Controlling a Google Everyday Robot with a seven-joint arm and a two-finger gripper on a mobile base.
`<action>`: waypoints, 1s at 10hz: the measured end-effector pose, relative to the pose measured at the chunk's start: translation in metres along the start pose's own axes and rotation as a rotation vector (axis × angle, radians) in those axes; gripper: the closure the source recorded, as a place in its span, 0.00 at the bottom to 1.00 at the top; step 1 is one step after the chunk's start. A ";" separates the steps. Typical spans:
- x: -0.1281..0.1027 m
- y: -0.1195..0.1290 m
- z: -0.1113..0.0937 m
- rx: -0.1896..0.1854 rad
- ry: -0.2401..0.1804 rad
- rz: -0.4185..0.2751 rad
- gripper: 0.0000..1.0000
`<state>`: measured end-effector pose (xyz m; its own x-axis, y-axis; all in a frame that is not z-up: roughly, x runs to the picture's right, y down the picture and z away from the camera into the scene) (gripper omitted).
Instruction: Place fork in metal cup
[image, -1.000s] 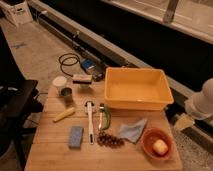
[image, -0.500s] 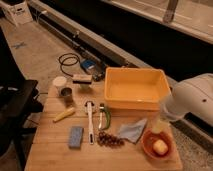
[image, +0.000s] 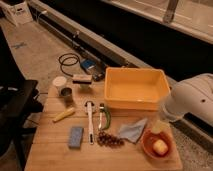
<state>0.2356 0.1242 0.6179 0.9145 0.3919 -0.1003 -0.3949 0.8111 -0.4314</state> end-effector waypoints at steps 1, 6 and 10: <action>-0.001 -0.005 -0.002 0.010 0.015 0.026 0.20; -0.068 -0.028 -0.002 0.057 0.052 -0.071 0.20; -0.132 -0.026 0.011 0.056 0.041 -0.186 0.20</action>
<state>0.1238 0.0562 0.6521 0.9746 0.2157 -0.0607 -0.2219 0.8914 -0.3951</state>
